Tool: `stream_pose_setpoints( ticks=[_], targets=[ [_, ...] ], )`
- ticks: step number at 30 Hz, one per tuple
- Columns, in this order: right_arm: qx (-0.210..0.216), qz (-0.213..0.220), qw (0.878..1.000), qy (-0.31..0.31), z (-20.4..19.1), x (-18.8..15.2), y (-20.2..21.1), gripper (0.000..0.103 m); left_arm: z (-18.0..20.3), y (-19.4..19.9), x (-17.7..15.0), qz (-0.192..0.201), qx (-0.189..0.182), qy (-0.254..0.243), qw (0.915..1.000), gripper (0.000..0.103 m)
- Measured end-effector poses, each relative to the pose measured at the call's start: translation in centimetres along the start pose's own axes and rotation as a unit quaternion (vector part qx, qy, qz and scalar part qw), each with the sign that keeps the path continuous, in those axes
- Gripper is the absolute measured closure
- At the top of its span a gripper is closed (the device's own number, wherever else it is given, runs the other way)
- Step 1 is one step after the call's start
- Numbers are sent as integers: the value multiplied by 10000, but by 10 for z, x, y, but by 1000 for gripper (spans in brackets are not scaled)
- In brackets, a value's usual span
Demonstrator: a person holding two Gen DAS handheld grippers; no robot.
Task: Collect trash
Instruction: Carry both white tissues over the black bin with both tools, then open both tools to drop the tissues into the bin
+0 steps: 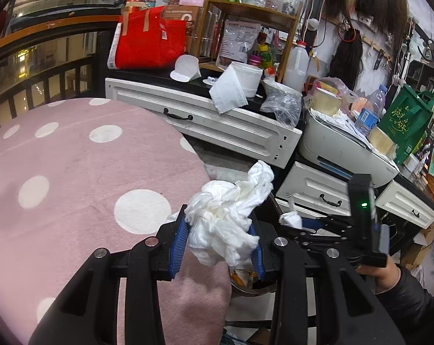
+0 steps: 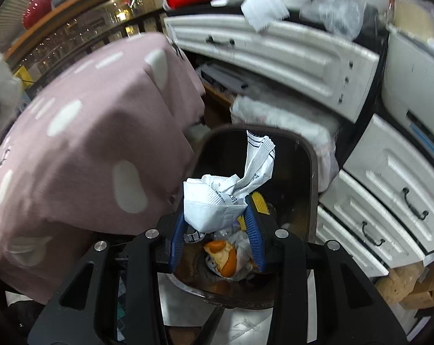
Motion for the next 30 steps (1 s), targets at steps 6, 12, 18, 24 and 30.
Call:
stream_pose_setpoints(
  ticks=[6, 12, 18, 24, 30],
  targets=[
    [-32, -402, 9991, -131, 7, -7, -39, 64, 10, -12, 1, -110, -80, -31, 9999, 66],
    [-78, -579, 9976, -383, 19, -17, -62, 40, 14, -21, 0, -239, -146, 2, 9996, 66],
    [-42, -422, 9975, -558, 25, -25, -46, 33, 17, -30, -1, -359, -185, -12, 9992, 66],
    [-131, -5, 9964, -841, 41, -27, -9, 33, 27, -50, -2, -630, -383, -64, 9973, 66],
    [-371, 418, 9934, -1002, 54, -24, 31, 32, 49, -78, -6, -925, -542, -228, 9940, 66]
  ],
)
Point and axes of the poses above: each gripper's, at about its wrist camera, not at the fingertips, and y roughly against the way its jaws point, z to its right, x to its top, the point moved 2 cm from there along -y, roughly the way its jaws point, and after that the axes turned 7 degrees about -z, right-handed, at the moved point
